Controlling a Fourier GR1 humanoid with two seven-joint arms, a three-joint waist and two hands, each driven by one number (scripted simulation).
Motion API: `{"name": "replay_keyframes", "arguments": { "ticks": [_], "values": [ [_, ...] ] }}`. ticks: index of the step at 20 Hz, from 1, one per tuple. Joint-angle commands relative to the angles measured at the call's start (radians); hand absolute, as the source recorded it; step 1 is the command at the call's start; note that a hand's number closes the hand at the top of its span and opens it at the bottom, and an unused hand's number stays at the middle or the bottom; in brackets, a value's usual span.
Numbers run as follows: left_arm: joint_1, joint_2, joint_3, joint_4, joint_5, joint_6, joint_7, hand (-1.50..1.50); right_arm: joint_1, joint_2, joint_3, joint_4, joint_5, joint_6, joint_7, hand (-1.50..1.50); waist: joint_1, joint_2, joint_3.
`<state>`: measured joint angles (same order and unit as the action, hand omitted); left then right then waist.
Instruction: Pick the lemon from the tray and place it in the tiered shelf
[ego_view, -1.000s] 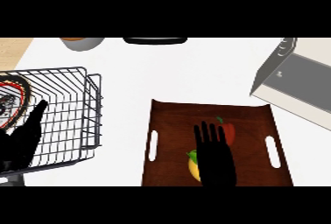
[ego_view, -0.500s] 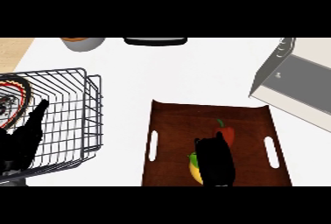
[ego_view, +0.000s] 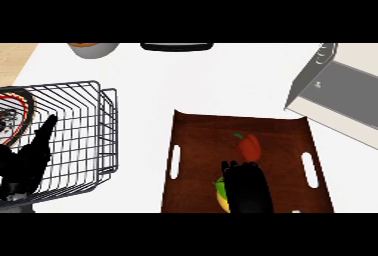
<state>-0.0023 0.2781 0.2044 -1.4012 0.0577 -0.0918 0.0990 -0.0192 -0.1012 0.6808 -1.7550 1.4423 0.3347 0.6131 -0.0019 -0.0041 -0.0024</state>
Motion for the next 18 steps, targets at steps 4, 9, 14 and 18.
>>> {"name": "replay_keyframes", "arguments": {
  "ticks": [4,9,14,18],
  "values": [
    [-0.012,0.018,0.031,0.029,0.010,-0.013,-0.025,0.00,0.017,-0.108,-0.373,-0.149,-0.220,-0.052,-0.096,1.50,-0.017,0.007,0.003],
    [-0.021,-0.010,0.000,-0.005,-0.007,0.006,0.025,0.00,0.006,-0.151,-0.599,-0.297,-0.400,0.027,-0.125,1.50,-0.013,0.002,0.003],
    [-0.007,0.000,0.007,-0.057,-0.014,0.016,0.043,0.00,0.038,-0.141,-0.744,-0.548,-0.586,0.181,-0.057,1.50,-0.013,-0.001,0.002],
    [0.038,0.024,0.032,-0.032,0.009,-0.035,0.004,0.00,-0.036,-0.076,-0.876,-0.688,-0.780,0.301,0.097,1.50,-0.010,-0.001,0.001]
  ]
}}
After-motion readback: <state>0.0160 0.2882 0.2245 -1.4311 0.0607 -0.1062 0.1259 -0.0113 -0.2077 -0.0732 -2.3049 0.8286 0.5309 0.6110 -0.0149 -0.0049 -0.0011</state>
